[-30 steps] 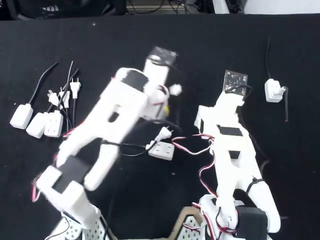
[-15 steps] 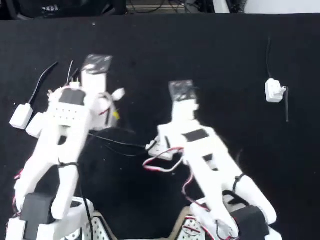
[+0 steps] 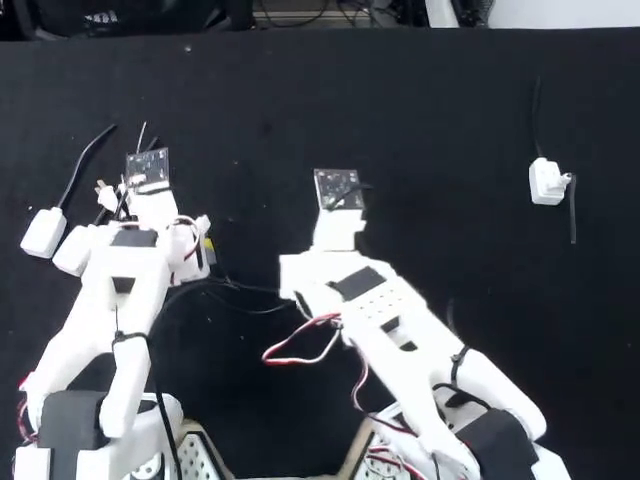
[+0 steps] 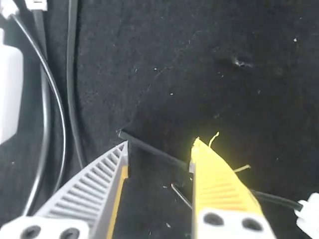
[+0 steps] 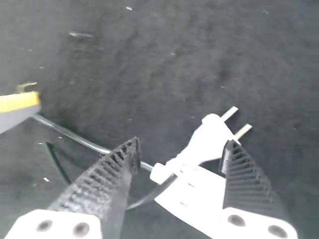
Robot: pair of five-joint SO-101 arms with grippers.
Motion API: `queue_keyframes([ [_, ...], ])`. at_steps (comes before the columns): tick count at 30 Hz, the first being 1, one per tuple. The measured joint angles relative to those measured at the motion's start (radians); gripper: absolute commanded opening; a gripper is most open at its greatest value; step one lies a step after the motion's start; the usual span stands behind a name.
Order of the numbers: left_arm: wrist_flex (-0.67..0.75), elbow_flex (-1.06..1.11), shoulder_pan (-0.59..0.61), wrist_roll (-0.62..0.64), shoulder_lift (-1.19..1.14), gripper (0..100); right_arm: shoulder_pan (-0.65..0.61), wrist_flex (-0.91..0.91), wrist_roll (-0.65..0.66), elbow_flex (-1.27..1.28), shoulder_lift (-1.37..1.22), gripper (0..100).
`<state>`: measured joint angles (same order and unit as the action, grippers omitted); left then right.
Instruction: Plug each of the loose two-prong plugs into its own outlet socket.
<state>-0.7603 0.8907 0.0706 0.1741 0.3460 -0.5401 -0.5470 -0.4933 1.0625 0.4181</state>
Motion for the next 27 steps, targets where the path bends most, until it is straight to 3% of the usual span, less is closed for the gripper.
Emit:
queue_keyframes([
  [7,0.054,0.018,0.0,0.0,0.012,20,0.02,0.075,0.0,-0.044,-0.124,25.5],
  [16,0.054,0.018,0.0,0.002,0.012,20,0.038,-0.175,-0.003,-0.341,-0.354,25.7],
  [27,0.054,0.018,0.0,0.002,0.012,20,0.121,-0.216,-0.003,-0.322,-0.322,25.7],
])
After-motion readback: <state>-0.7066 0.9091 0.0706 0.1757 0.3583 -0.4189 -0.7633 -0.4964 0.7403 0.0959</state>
